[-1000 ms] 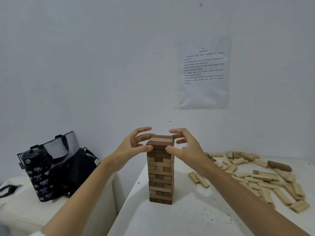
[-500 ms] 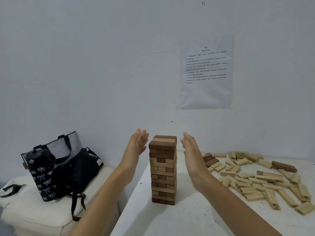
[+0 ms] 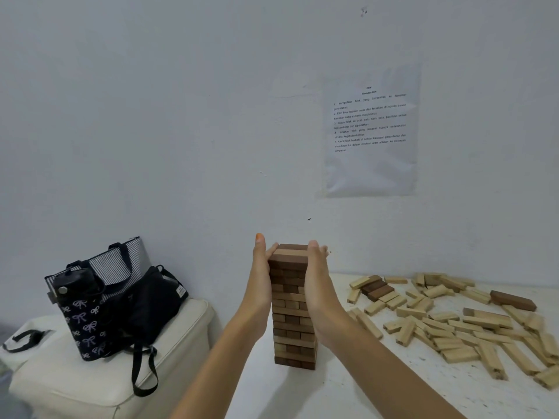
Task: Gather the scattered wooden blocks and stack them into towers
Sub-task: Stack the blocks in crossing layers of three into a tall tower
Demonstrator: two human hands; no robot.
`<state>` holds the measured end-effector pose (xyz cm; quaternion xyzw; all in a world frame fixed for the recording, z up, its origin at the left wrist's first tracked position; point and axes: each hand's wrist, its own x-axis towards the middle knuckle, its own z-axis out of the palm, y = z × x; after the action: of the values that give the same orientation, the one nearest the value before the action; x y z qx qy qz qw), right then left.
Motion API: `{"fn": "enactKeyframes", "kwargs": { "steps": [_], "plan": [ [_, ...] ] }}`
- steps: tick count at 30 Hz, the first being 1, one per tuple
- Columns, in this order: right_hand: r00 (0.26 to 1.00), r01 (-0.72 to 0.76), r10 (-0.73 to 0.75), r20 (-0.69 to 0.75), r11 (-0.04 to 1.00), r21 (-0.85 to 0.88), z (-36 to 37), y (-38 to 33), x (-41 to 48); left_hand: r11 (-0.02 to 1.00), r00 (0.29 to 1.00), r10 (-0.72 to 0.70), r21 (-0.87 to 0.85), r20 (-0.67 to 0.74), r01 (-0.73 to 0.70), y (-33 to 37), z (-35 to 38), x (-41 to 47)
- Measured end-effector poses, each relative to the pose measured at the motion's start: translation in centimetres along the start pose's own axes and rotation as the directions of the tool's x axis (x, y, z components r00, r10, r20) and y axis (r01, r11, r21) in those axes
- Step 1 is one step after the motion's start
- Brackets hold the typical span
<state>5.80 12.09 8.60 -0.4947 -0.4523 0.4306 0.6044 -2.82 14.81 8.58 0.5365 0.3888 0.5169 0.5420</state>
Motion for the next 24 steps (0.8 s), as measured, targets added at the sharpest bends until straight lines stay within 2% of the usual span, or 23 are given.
{"fn": "enactKeyframes", "kwargs": {
  "steps": [21,24],
  "plan": [
    [1.000,-0.014,0.014,0.002,1.000,0.002,-0.2,-0.5,-0.4,0.995,1.000,0.004,0.096,-0.028,-0.001,0.8,0.7,-1.0],
    [1.000,0.029,-0.029,-0.005,0.999,-0.021,-0.9,-0.9,-0.6,0.994,0.999,-0.018,0.109,-0.050,0.024,1.2,0.3,-1.2]
  ]
}}
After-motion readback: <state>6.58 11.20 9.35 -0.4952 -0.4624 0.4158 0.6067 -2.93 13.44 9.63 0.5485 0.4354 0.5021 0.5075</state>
